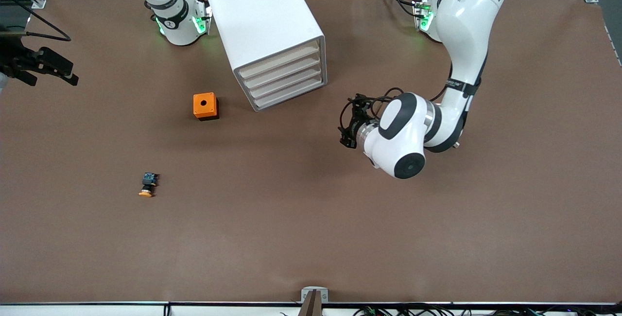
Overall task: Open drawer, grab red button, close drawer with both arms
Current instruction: 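Move the left gripper toward the white cabinet's drawer front, then grasp the drawer front with the left gripper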
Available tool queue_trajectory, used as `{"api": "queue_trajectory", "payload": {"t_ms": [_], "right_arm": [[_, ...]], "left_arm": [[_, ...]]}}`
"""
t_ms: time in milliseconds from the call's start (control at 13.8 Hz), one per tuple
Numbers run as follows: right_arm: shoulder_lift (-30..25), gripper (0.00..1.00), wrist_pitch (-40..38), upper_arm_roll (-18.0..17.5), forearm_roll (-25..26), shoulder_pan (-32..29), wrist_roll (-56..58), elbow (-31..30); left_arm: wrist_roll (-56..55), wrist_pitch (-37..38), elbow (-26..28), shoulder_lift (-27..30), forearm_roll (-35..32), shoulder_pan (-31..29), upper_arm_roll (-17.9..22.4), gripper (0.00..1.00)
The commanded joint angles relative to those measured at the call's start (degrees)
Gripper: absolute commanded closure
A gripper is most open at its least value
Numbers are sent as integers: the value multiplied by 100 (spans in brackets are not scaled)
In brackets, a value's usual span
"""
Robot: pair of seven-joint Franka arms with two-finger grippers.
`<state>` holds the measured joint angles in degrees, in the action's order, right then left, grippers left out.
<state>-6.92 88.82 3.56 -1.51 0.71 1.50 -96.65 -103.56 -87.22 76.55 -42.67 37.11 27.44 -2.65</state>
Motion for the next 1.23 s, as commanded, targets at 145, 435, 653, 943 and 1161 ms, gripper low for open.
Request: {"api": "queue_trajectory", "payload": {"t_ms": [145,435,653,943,1161], "right_arm": [[-117,0,-22,-22,2,-18,44,-82],[-117,0,-22,-22,10,-18,44,-82],[-108,0,-22,-22,19,-18,44,-82],[-108,0,-22,-22,28,-27,44,-82],[-108,0,-22,-14,46,-27,44,-82]], "left_arm": [[-1331,222,-228,-531,919,87,-139,1],[-2238,486,-228,-874,1683,78,-289,5],[-2441,548,-211,-1015,2010,86,-376,28],[-2450,960,-167,-1174,2090,218,-508,41],[-2476,1250,-79,-1218,2090,376,-508,41]]}}
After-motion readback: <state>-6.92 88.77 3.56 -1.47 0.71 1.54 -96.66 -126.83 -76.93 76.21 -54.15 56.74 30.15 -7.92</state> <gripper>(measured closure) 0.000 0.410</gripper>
